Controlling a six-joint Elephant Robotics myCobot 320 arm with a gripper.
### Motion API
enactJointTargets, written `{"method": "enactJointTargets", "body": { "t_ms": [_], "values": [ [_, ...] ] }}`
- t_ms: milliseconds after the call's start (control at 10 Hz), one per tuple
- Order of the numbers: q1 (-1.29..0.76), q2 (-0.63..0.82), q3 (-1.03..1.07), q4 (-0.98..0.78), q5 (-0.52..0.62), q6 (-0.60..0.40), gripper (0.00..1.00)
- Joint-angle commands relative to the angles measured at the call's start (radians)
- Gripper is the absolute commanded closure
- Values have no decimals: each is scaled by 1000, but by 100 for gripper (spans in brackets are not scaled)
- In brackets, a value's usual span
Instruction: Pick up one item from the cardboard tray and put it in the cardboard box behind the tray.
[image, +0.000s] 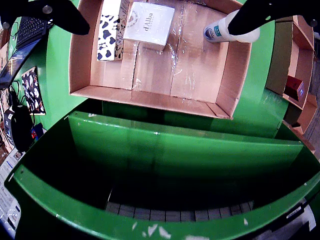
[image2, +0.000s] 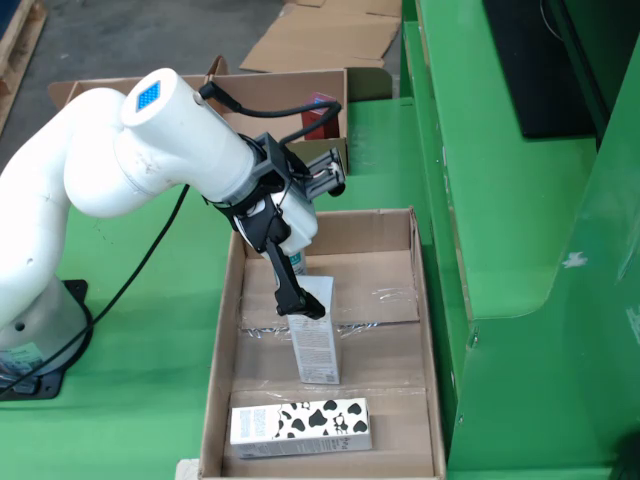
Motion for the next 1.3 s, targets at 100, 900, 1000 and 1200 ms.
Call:
{"method": "enactJointTargets", "body": {
  "t_ms": [100,900,1000,1200],
  "values": [
    [21,131,-317,105,6,6,0],
    [20,134,-382,144,14,3,0],
    [20,134,-382,144,14,3,0],
    [20,134,-382,144,14,3,0]
  ]
}}
